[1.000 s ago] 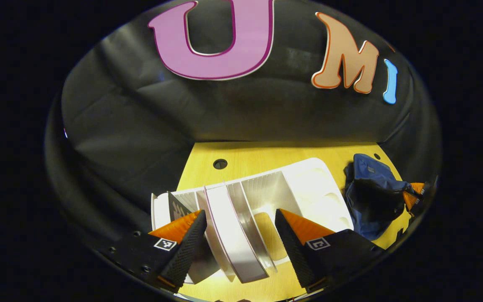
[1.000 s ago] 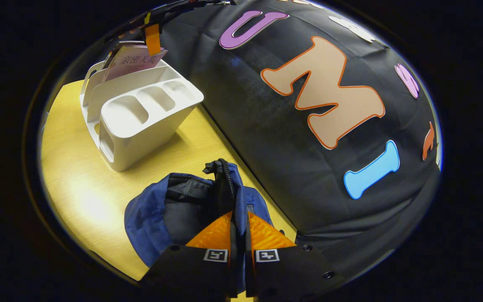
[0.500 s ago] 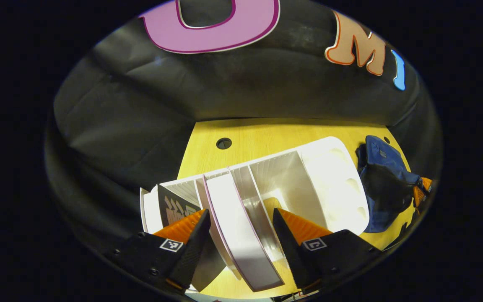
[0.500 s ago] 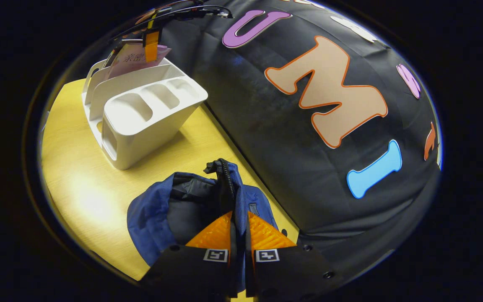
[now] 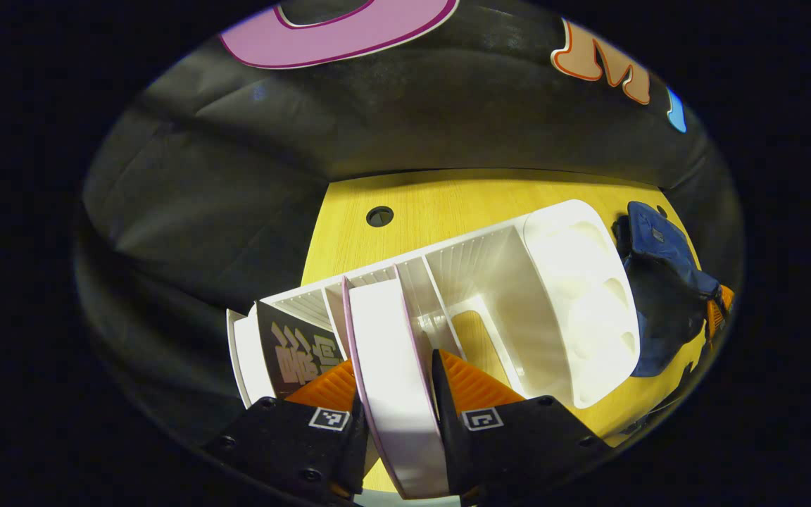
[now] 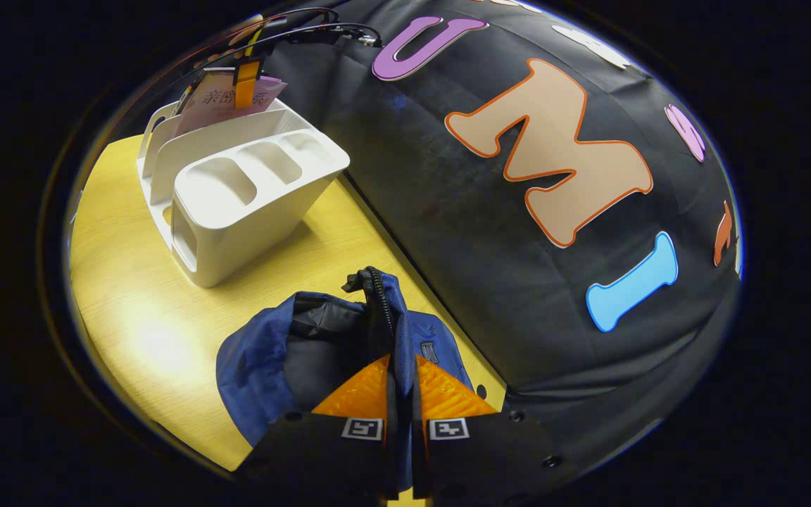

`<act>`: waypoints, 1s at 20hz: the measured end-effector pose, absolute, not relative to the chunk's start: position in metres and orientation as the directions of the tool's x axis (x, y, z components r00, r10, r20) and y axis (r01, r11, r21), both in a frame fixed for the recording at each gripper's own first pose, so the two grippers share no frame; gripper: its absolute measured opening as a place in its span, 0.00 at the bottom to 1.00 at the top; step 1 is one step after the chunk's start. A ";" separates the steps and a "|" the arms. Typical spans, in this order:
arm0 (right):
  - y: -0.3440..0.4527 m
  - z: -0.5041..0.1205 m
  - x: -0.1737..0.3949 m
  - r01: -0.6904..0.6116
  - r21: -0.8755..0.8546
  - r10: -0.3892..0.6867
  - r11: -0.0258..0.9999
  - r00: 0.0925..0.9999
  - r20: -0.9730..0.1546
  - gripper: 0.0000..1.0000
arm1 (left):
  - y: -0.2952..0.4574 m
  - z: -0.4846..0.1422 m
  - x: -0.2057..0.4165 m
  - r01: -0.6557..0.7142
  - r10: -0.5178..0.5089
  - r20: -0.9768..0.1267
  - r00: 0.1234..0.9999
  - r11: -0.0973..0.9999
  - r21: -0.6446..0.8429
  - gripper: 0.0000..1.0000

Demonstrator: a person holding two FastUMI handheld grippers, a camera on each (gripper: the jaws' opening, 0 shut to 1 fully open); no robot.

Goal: Open the schoolbag, grab two books from the bookshelf and put them into the schoolbag.

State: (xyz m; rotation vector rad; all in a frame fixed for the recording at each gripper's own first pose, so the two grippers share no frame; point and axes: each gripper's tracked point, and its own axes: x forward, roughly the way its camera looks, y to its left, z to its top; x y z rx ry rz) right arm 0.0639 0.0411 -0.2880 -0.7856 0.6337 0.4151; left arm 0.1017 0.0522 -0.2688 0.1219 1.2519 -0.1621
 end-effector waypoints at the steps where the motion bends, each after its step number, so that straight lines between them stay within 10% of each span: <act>1: 0.041 -0.288 0.065 -0.564 -0.518 0.114 0.643 0.740 -0.663 0.10 | 0.053 -0.268 0.099 0.186 -0.056 -0.954 0.295 0.982 0.000 0.42; 20: 0.040 -0.285 0.058 -0.567 -0.516 0.134 0.642 0.745 -0.653 0.10 | 0.062 -0.135 0.076 0.135 -0.123 -0.800 0.587 0.989 -0.052 0.31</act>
